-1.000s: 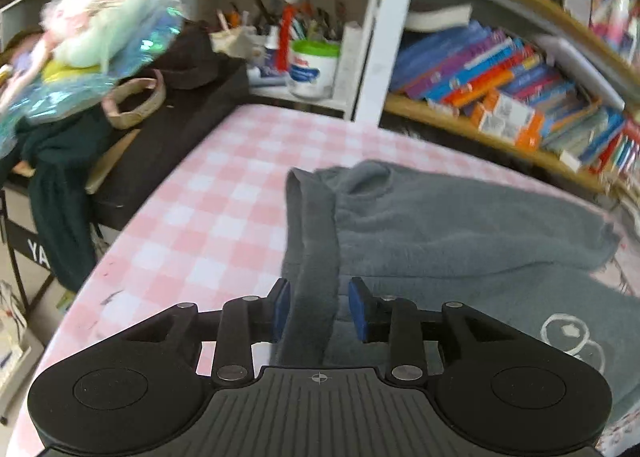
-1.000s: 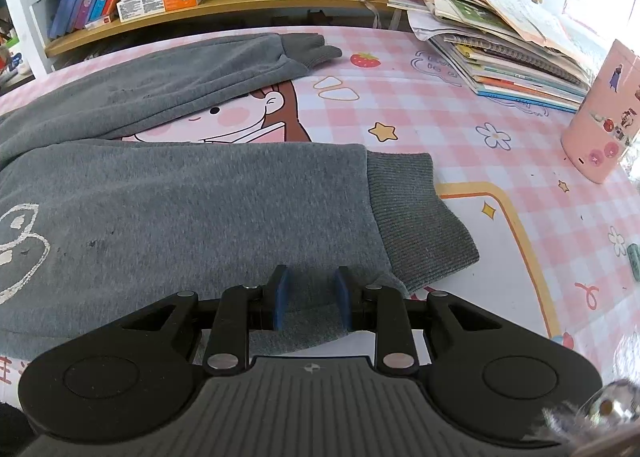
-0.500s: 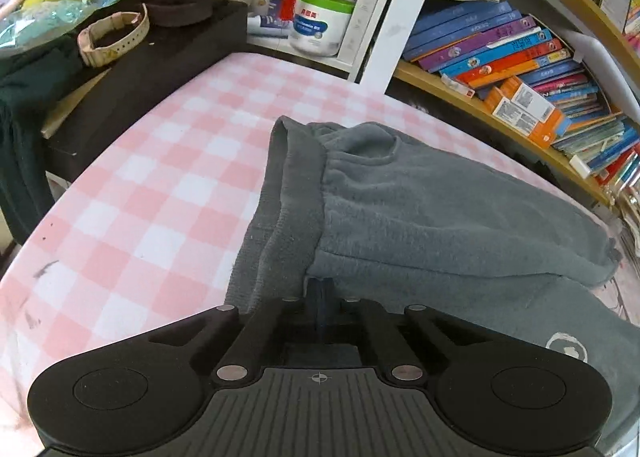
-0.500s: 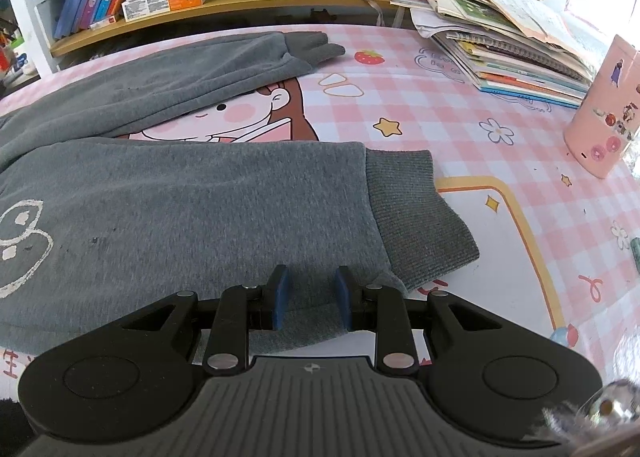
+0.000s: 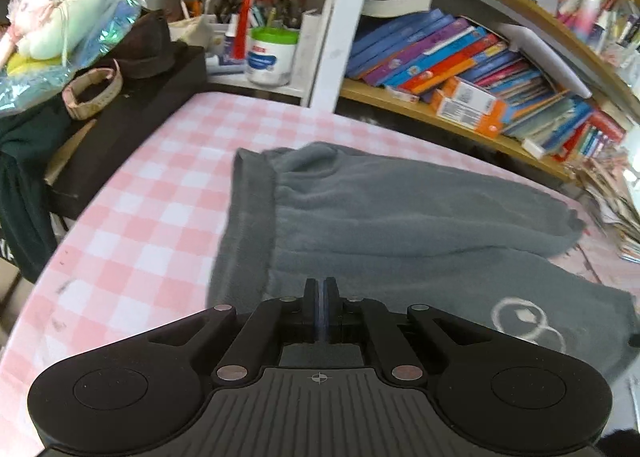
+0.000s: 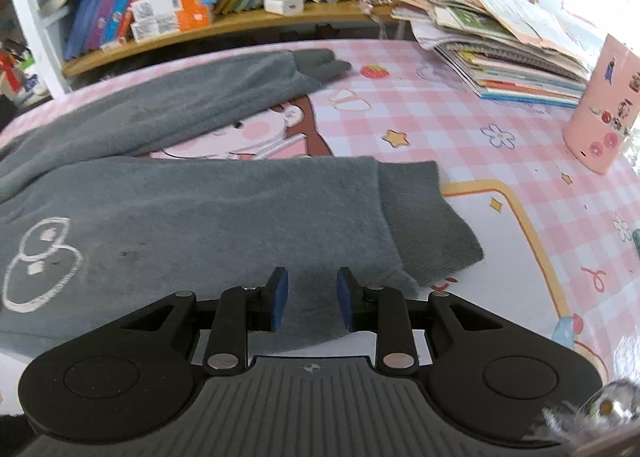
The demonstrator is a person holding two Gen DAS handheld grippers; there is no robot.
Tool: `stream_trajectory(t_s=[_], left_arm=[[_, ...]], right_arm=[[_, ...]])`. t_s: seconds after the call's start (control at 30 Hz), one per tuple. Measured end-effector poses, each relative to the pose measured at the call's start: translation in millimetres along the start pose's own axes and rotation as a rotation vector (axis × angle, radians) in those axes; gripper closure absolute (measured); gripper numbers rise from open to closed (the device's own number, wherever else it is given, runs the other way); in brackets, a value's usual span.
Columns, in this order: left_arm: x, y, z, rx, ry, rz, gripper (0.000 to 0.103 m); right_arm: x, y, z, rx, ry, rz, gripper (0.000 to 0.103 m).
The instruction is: Fold clothes
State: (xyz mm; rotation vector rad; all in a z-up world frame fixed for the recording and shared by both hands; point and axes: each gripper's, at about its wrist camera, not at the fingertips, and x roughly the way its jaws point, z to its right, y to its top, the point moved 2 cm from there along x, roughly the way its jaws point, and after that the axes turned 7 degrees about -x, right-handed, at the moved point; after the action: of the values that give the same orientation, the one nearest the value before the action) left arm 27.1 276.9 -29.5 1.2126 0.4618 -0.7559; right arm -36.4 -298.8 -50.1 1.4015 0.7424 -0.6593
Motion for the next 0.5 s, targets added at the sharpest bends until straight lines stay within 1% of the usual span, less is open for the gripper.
stream_trajectory(t_s=[0.07,0.17,0.27,0.33,0.43,0.5], left_arm=[[4.6,-4.0,-1.7,-0.011,0.004,-0.031,0.099],[12.6,-10.4,-12.2,-0.048,0.034,-0.084,0.099],[13.1,-16.8,-30.5,-0.116,0.065,-0.107,0.099],[10.3,-17.4,-36.6,-0.144,0.055,-0.110,0.099],[7.5,-18.2,-26.7,-0.073,0.078,-0.109,0.099],[2.6,-16.8,-17.4,-0.039,0.064,-0.086,0.099]], right_arm=[[-0.1,1.5,-5.1,-0.005,0.006,0.002,0.078],[1.0,2.5,-11.6,-0.014,0.014,-0.004,0.078],[0.7,0.6,-14.1,-0.019,0.019,-0.011,0.078],[1.0,-1.6,-13.8,-0.016,0.016,-0.020,0.078],[-0.3,-4.6,-12.7,-0.005,0.016,-0.028,0.078],[-2.5,-5.3,-12.9,-0.002,0.019,-0.026,0.078]])
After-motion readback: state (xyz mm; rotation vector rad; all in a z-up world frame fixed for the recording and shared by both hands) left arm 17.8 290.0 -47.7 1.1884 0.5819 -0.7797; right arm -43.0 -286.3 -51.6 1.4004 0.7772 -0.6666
